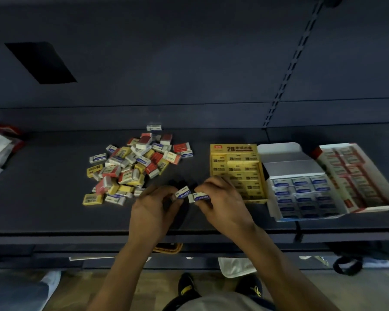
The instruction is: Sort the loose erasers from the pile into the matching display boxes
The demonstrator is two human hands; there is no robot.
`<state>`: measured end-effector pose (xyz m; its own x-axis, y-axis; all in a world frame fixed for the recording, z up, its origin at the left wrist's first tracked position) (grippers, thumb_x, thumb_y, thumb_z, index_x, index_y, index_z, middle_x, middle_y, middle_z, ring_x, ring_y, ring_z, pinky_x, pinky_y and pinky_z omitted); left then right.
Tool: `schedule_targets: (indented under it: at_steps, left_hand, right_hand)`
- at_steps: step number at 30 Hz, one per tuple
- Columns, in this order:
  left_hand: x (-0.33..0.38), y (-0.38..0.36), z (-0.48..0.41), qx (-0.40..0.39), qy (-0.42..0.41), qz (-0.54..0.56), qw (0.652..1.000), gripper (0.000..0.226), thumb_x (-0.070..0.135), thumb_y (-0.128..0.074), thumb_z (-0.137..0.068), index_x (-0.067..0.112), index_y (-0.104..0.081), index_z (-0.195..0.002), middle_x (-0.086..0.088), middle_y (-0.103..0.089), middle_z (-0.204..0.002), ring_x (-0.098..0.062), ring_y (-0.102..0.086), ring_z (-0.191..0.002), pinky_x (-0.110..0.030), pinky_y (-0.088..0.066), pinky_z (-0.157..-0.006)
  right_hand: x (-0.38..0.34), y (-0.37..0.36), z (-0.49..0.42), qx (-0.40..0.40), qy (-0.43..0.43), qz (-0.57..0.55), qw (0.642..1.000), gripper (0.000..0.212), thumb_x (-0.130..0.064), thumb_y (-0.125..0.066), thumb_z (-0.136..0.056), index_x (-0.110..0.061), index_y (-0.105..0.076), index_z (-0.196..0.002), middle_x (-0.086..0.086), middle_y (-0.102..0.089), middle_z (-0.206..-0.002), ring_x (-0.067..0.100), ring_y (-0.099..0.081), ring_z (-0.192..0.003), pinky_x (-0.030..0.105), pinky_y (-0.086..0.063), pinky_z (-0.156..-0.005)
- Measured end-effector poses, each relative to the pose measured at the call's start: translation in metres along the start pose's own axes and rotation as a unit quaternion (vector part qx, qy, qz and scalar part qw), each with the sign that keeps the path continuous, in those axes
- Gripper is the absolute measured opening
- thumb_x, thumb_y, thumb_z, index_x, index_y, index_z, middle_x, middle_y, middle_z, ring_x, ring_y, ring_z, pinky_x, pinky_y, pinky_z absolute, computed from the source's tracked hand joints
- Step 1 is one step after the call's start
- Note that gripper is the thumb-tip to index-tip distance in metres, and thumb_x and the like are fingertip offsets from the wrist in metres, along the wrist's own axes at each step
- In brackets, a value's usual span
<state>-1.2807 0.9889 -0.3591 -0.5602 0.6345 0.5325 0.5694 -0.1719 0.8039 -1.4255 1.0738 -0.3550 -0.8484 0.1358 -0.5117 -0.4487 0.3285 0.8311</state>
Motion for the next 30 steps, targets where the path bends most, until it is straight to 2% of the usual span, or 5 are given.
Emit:
schedule_targets:
  at_steps: [3,5,9,18,30]
  left_hand:
    - [0.022,-0.015,-0.008,-0.012,-0.014,0.001,1.000,0.015,0.020,-0.075,-0.077,0.023,-0.070,-0.091,0.008,-0.064,-0.080,-0.012,-0.061,-0.074,-0.031,-0.052,-0.060]
    - [0.037,-0.024,-0.013,-0.015,-0.020,0.002,1.000,0.015,0.021,-0.076,-0.077,0.024,-0.071,-0.091,0.007,-0.063,-0.081,-0.012,-0.060,-0.073,-0.026,-0.050,-0.060]
    - [0.066,-0.041,-0.022,-0.027,-0.034,-0.003,0.999,0.015,0.023,-0.075,-0.077,0.024,-0.070,-0.091,0.006,-0.059,-0.077,-0.011,-0.057,-0.064,-0.012,-0.036,-0.054]
    - [0.128,-0.078,-0.034,-0.035,-0.066,0.014,0.997,0.020,0.019,-0.078,-0.074,0.020,-0.072,-0.093,0.003,-0.064,-0.085,-0.014,-0.062,-0.071,-0.026,-0.051,-0.060]
    - [0.172,-0.124,-0.038,-0.068,-0.098,-0.019,0.993,0.031,0.016,-0.080,-0.070,0.017,-0.073,-0.101,0.001,-0.066,-0.091,-0.022,-0.063,-0.078,-0.029,-0.052,-0.061]
  right_hand:
    - [0.018,0.021,0.008,0.013,-0.014,0.005,1.000,0.023,-0.018,-0.077,-0.072,-0.016,-0.069,-0.094,0.000,-0.059,-0.096,0.023,-0.058,-0.093,0.021,-0.043,-0.077]
    - [0.030,0.036,0.012,0.030,-0.020,0.028,0.999,0.025,-0.020,-0.079,-0.069,-0.021,-0.070,-0.092,-0.003,-0.060,-0.096,0.020,-0.060,-0.093,0.009,-0.033,-0.074]
    - [0.060,0.054,0.021,0.046,-0.018,-0.010,0.999,0.025,-0.015,-0.075,-0.072,-0.017,-0.069,-0.096,0.000,-0.059,-0.102,0.024,-0.058,-0.098,0.026,-0.048,-0.077]
    - [0.120,0.096,0.047,0.082,-0.074,0.003,0.994,0.022,-0.015,-0.073,-0.075,-0.016,-0.067,-0.096,0.003,-0.061,-0.100,0.026,-0.058,-0.093,0.034,-0.051,-0.073]
    - [0.167,0.122,0.077,0.094,-0.130,0.015,0.987,0.031,-0.012,-0.075,-0.072,-0.015,-0.067,-0.102,0.006,-0.063,-0.107,0.029,-0.060,-0.099,0.035,-0.052,-0.079]
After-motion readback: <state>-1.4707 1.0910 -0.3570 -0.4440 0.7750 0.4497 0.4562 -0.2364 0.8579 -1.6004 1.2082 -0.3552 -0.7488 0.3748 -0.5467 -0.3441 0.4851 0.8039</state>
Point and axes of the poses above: each hand's wrist, its own z-axis away from the middle knuckle, its own y-axis out of the back of the hand, x = y × z, the point moved 3 cm from there along -z, towards the middle knuckle
